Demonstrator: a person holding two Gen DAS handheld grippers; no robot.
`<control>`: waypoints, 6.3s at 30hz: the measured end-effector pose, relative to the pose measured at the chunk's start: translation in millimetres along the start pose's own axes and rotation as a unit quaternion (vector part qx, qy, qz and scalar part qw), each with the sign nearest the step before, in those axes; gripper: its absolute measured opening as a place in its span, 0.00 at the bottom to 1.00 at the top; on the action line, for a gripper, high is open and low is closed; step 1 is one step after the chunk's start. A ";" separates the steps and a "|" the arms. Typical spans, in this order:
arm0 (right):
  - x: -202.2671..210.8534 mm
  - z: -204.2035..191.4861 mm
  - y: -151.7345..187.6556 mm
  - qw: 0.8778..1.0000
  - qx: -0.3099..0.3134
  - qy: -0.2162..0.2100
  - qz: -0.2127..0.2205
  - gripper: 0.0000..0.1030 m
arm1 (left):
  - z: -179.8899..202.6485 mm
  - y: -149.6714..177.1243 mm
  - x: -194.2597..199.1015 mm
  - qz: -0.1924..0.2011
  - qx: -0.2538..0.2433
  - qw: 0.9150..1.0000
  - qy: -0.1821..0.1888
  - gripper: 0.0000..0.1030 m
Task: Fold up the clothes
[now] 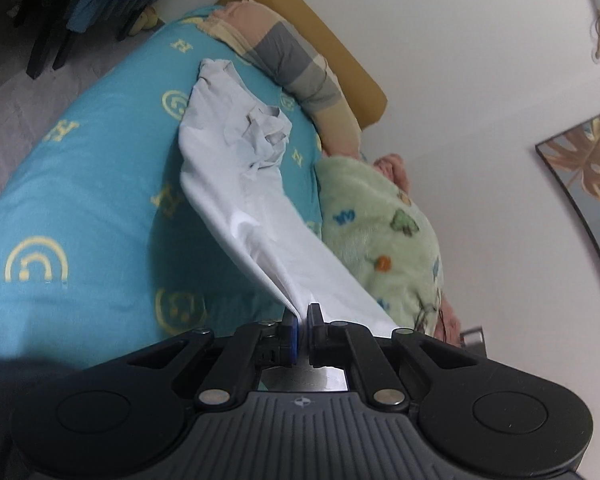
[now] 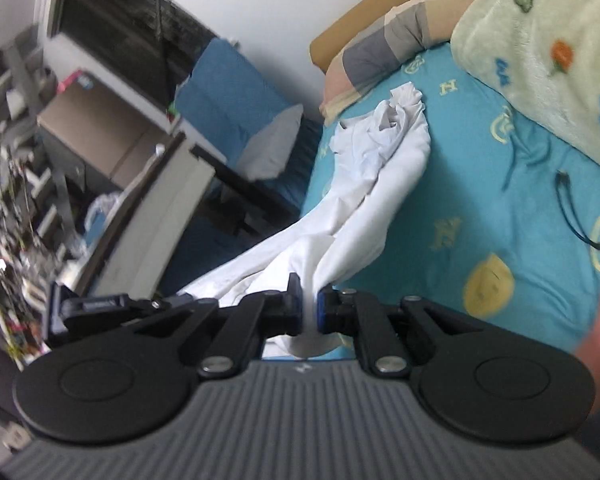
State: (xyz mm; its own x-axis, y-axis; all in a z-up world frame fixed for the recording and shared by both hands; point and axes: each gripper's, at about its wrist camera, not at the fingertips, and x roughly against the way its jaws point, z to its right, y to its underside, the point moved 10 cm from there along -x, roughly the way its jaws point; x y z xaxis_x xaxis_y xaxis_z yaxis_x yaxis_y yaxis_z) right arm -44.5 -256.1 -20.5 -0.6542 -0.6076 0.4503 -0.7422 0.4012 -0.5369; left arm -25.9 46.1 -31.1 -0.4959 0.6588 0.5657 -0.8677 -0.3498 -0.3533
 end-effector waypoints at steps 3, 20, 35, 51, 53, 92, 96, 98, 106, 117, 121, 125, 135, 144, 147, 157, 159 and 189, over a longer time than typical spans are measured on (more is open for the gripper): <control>3.3 8.6 14.3 1.000 -0.024 -0.009 -0.011 0.10 | -11.8 12.1 -7.8 -0.005 0.009 1.000 -0.003 0.04; -180.5 55.2 -153.5 0.993 0.048 0.105 0.039 0.10 | -14.9 -175.4 -145.8 0.105 -0.072 0.980 -0.155 0.05; -291.1 126.5 -154.0 0.986 0.079 0.148 0.027 0.18 | -106.0 -212.6 -272.0 0.088 -0.168 0.953 -0.237 0.17; -223.8 74.6 -119.5 0.975 0.131 0.159 0.079 0.68 | -16.4 -139.0 -161.5 0.169 -0.251 0.922 -0.241 0.79; -215.0 70.1 -115.0 0.974 0.133 0.160 0.084 0.68 | -6.5 -123.6 -150.3 0.176 -0.269 0.916 -0.240 0.81; -187.3 58.1 -88.6 0.965 0.162 0.180 0.099 0.68 | -87.6 -100.9 -284.7 0.181 -0.253 0.892 -0.328 1.00; -182.2 56.8 -89.8 0.963 0.165 0.183 0.106 0.68 | -87.7 -100.9 -285.5 0.181 -0.255 0.891 -0.330 1.00; -180.2 56.1 -90.6 0.963 0.164 0.185 0.108 0.68 | -87.8 -100.8 -285.4 0.181 -0.255 0.891 -0.330 1.00; -176.2 54.9 -93.3 0.959 0.170 0.194 0.117 0.68 | -88.0 -100.8 -285.1 0.181 -0.255 0.890 -0.331 1.00; -165.8 64.4 -94.5 0.960 0.145 0.203 0.126 0.68 | -87.7 -100.6 -284.5 0.182 -0.255 0.890 -0.331 1.00; -163.7 57.8 -100.4 0.958 0.153 0.199 0.138 0.67 | -87.9 -100.4 -283.9 0.182 -0.255 0.890 -0.331 1.00; -155.6 58.1 -99.9 0.953 0.160 0.208 0.153 0.68 | -88.0 -100.3 -283.8 0.182 -0.255 0.890 -0.331 1.00; -151.6 63.6 -104.7 0.952 0.153 0.210 0.160 0.67 | -88.1 -100.0 -283.5 0.182 -0.255 0.890 -0.331 1.00; -148.9 60.0 -106.3 0.948 0.167 0.217 0.166 0.67 | -88.1 -100.0 -283.6 0.182 -0.255 0.890 -0.331 1.00; -146.8 60.0 -106.6 0.946 0.169 0.221 0.169 0.67 | -88.0 -100.0 -283.7 0.182 -0.255 0.890 -0.331 1.00; -151.9 54.0 -101.0 0.945 0.182 0.218 0.161 0.67 | -88.1 -100.0 -283.8 0.182 -0.255 0.890 -0.331 1.00; -153.7 52.3 -99.9 0.945 0.184 0.216 0.159 0.67 | -88.1 -100.1 -283.8 0.182 -0.255 0.890 -0.331 1.00; -165.2 85.2 -105.1 0.962 0.109 0.211 0.131 0.80 | -88.4 -100.0 -283.5 0.183 -0.255 0.890 -0.331 1.00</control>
State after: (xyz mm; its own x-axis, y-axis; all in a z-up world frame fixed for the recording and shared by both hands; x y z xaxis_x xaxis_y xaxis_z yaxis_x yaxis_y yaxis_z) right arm 153.9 -256.3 -99.2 -0.8503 -0.1537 0.5033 -0.5247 0.3211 -0.7884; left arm 204.6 -46.7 -222.0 -0.8001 -0.0338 0.5989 -0.5992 -0.0013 -0.8006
